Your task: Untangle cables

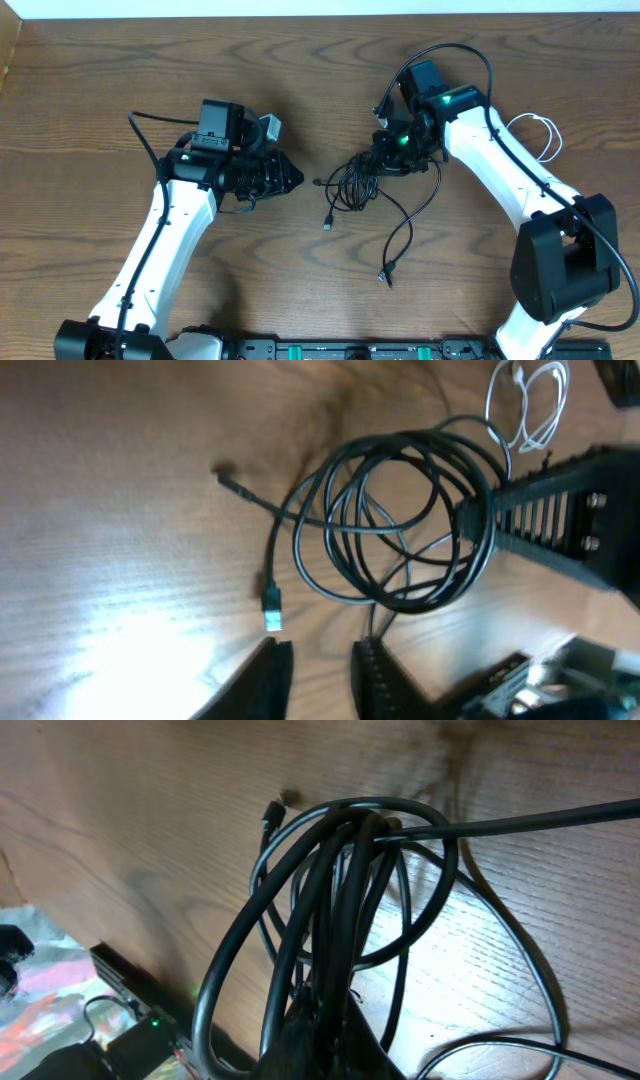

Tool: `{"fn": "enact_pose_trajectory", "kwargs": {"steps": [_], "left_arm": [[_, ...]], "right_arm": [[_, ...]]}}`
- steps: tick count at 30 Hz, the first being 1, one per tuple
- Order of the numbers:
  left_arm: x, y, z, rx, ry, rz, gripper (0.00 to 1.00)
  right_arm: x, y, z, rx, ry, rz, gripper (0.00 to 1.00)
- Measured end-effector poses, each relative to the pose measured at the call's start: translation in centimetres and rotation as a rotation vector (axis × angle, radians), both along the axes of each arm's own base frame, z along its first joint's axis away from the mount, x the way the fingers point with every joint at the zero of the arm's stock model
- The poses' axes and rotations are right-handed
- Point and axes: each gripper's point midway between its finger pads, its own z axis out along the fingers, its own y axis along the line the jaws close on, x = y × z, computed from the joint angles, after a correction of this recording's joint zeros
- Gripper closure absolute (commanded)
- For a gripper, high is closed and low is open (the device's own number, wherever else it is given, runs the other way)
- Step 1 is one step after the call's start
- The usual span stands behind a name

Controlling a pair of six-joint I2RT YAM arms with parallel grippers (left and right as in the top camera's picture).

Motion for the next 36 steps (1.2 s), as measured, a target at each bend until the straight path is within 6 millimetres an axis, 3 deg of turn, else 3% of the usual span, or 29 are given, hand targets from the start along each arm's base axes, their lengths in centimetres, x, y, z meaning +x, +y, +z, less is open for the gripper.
{"fn": "enact_pose_trajectory", "kwargs": {"steps": [4, 9, 15, 36], "left_arm": [[-0.4, -1.1, 0.8, -0.073, -0.002, -0.043, 0.59], [-1.0, -3.2, 2.9, -0.222, -0.034, -0.141, 0.59], [-1.3, -4.2, 4.0, -0.295, -0.059, -0.195, 0.59], [-1.3, -6.4, 2.5, -0.157, -0.070, -0.177, 0.63]], "right_arm": [[-0.4, 0.6, 0.4, 0.036, 0.008, 0.022, 0.99], [-1.8, 3.1, 2.3, 0.212, 0.031, 0.116, 0.99], [-2.5, 4.1, 3.6, 0.304, 0.053, 0.147, 0.99], [-2.9, 4.7, 4.4, 0.362, 0.065, 0.166, 0.99]]}}
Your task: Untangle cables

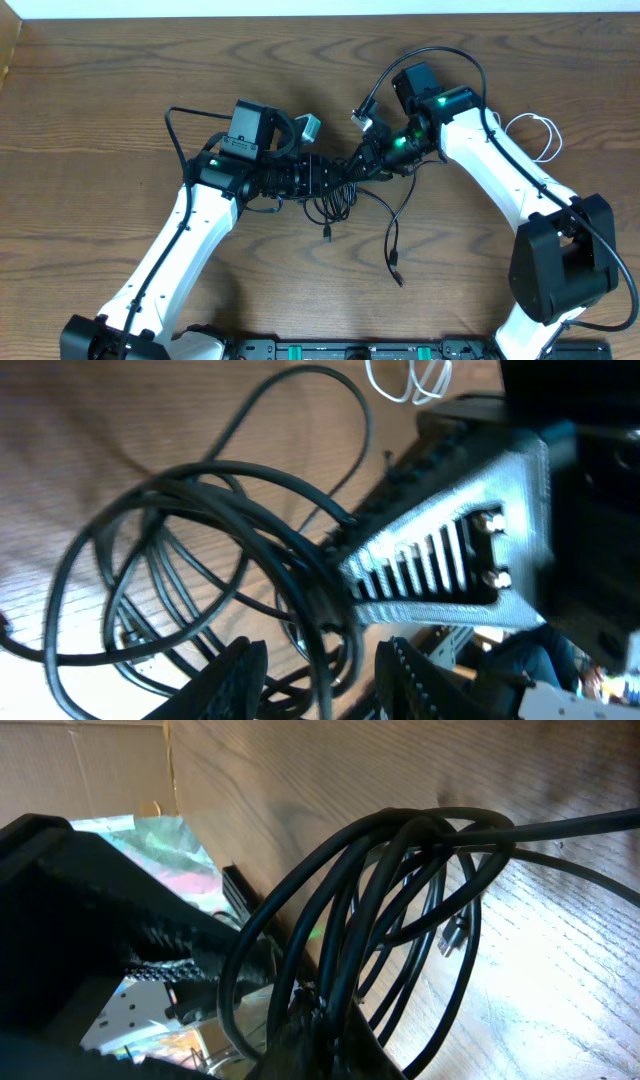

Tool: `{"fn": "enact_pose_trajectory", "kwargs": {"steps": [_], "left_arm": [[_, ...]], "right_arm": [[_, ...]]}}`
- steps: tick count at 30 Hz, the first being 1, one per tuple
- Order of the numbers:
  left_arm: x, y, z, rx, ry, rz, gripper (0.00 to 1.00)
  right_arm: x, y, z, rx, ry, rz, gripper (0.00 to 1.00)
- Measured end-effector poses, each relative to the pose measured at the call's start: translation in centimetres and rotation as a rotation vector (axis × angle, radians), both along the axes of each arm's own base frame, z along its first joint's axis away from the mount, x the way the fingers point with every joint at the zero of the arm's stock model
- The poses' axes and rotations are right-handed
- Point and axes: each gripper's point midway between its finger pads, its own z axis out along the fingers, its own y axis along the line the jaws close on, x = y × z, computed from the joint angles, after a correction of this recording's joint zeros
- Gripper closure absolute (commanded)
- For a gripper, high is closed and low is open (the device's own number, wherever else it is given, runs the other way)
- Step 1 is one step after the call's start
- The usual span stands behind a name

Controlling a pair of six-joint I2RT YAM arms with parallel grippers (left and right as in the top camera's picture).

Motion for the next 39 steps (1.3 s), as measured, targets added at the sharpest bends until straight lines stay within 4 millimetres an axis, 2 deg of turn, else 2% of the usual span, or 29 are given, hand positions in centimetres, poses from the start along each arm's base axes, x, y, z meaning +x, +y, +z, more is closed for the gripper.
{"fn": "enact_pose_trajectory", "kwargs": {"steps": [13, 17, 18, 19, 28, 33, 39], "left_arm": [[0.0, 0.6, -1.1, 0.035, 0.024, 0.038, 0.64], [0.1, 0.6, -1.1, 0.037, 0.023, 0.042, 0.73], [0.1, 0.6, -1.1, 0.038, 0.025, 0.046, 0.79], [0.2, 0.7, -1.2, 0.040, 0.026, 0.049, 0.91], [0.3, 0.8, -1.2, 0.037, 0.035, 0.058, 0.93], [1.1, 2.3, 0.0, -0.048, 0.053, 0.096, 0.92], [1.5, 4.9, 3.9, -0.200, 0.010, 0.144, 0.92]], "right_arm": [[0.0, 0.0, 0.0, 0.000, 0.000, 0.000, 0.99], [0.0, 0.0, 0.0, 0.000, 0.000, 0.000, 0.99], [0.0, 0.0, 0.0, 0.000, 0.000, 0.000, 0.99], [0.0, 0.0, 0.0, 0.000, 0.000, 0.000, 0.99], [0.3, -0.5, -0.7, -0.049, -0.019, -0.008, 0.99], [0.5, -1.2, -1.6, -0.112, -0.036, -0.019, 0.99], [1.1, -2.4, -2.9, -0.215, -0.068, -0.036, 0.99]]}}
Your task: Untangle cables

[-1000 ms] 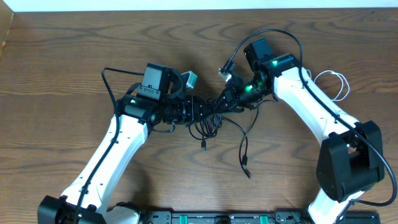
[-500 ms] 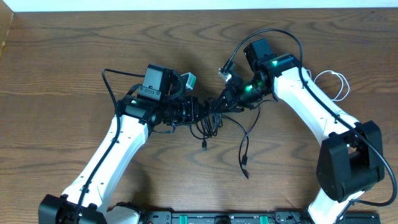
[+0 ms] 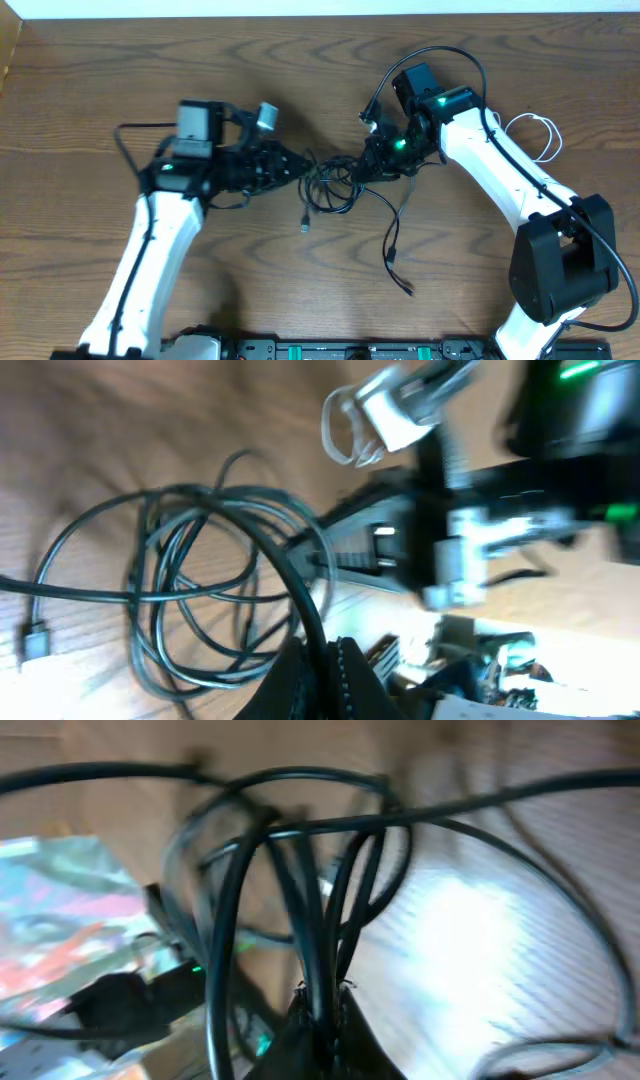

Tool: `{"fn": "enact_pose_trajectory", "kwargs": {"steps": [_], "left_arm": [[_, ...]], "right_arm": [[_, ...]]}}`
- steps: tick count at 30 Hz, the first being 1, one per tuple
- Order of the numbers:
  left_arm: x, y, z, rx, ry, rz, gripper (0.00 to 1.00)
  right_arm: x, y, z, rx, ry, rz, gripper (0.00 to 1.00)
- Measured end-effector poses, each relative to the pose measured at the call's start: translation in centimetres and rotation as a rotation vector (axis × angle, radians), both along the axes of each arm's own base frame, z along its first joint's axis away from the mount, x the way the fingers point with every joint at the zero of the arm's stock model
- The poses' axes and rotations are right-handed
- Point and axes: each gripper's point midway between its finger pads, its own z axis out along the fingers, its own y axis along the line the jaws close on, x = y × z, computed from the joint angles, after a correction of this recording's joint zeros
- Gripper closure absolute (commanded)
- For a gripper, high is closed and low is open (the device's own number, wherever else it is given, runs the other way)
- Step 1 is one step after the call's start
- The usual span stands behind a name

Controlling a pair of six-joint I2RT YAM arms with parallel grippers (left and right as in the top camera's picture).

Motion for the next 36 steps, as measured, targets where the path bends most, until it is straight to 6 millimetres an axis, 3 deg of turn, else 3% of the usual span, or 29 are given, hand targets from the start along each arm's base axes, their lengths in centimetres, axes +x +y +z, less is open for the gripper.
{"fn": "enact_pose_trajectory", "kwargs": {"steps": [9, 17, 21, 26, 29, 32, 36], "left_arm": [[0.0, 5.0, 5.2, -0.071, -0.135, 0.151, 0.93], [-0.9, 8.8, 7.0, -0.082, -0.183, 0.293, 0.92], [-1.2, 12.0, 7.9, -0.070, -0.213, 0.413, 0.92], [-2.0, 14.5, 7.2, -0.073, -0.143, 0.527, 0.92], [-2.7, 15.6, 6.1, -0.065, -0.070, 0.590, 0.92], [-3.3, 16.0, 4.8, -0.031, -0.008, 0.622, 0.92], [-4.1, 16.4, 3.4, 0.027, 0.042, 0.639, 0.92]], "right_arm": [[1.3, -3.1, -2.3, -0.230, -0.071, -0.049, 0.99], [2.8, -5.6, -3.0, -0.369, -0.094, -0.156, 0.99], [4.7, -10.5, -3.8, -0.514, -0.112, -0.276, 0.99], [6.4, -16.2, -4.0, -0.606, -0.105, -0.420, 0.99], [6.8, -18.2, -4.0, -0.619, -0.089, -0.475, 0.99], [6.7, -18.6, -4.0, -0.607, -0.070, -0.488, 0.99], [6.4, -17.5, -3.9, -0.547, -0.052, -0.463, 0.99]]}}
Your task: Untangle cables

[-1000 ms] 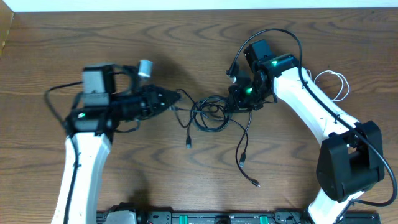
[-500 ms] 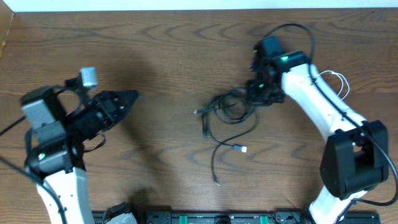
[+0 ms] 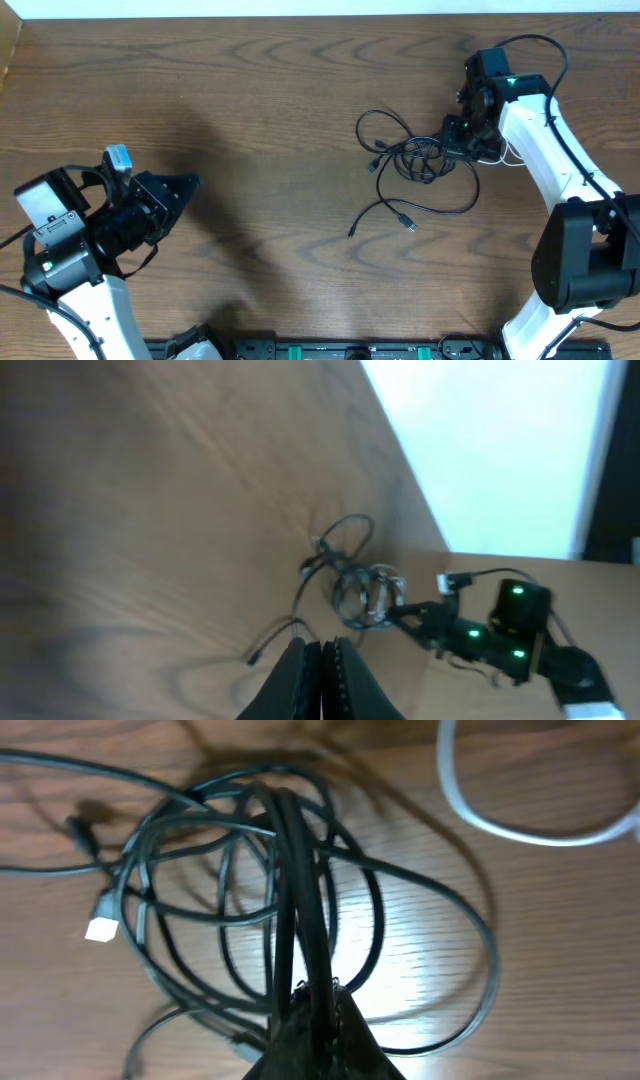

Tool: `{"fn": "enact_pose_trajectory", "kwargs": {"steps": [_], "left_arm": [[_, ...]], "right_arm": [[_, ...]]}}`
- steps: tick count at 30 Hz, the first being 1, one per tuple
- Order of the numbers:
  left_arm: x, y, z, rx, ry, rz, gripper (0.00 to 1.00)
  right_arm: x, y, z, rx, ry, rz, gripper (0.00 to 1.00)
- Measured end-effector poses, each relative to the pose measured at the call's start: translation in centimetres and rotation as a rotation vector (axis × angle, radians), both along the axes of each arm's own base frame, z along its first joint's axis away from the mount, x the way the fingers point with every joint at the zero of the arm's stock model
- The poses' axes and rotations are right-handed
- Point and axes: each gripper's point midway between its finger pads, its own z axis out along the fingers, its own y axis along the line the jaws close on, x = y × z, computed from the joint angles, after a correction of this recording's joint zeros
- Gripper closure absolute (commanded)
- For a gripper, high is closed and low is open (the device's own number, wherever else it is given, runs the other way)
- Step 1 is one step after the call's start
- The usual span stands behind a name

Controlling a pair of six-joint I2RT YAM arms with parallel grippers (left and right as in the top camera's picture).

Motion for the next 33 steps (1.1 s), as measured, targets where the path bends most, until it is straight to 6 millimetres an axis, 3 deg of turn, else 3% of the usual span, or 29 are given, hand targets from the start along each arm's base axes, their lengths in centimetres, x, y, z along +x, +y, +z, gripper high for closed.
{"fn": "enact_pose_trajectory", "kwargs": {"steps": [3, 9, 14, 16, 17, 19, 23, 28, 33], "left_arm": [[-0.4, 0.2, -0.7, 0.023, 0.034, 0.007, 0.92], [-0.1, 0.0, -1.9, 0.042, 0.073, -0.025, 0.92], [0.3, -1.3, -3.1, 0.037, 0.114, -0.101, 0.92], [0.4, -1.9, -3.6, 0.035, 0.132, -0.130, 0.92], [0.5, -2.2, -3.8, 0.033, 0.142, -0.146, 0.92], [0.5, -3.0, -4.4, 0.031, 0.166, -0.182, 0.92], [0.6, -4.9, -5.9, 0.032, 0.222, -0.263, 0.92], [0.8, -8.0, -7.6, 0.038, 0.270, -0.396, 0.91], [1.5, -12.6, -9.3, 0.077, 0.246, -0.572, 0.87]], "right_arm": [[-0.3, 1.8, 0.3, 0.085, 0.005, 0.052, 0.99], [-2.3, 8.4, 1.2, 0.250, 0.014, 0.261, 0.98], [-4.2, 11.8, 1.1, 0.233, 0.013, 0.406, 0.69], [-4.2, 11.8, 0.9, 0.192, 0.008, 0.418, 0.53], [-4.1, 11.5, 0.7, 0.156, 0.005, 0.413, 0.40], [-3.7, 10.4, 0.3, 0.076, -0.005, 0.385, 0.27], [-2.8, 8.7, 0.0, -0.016, -0.023, 0.337, 0.25], [-2.5, 9.5, 0.2, 0.039, -0.035, 0.317, 0.27], [-3.1, 11.7, 0.8, 0.172, -0.014, 0.316, 0.44]]}}
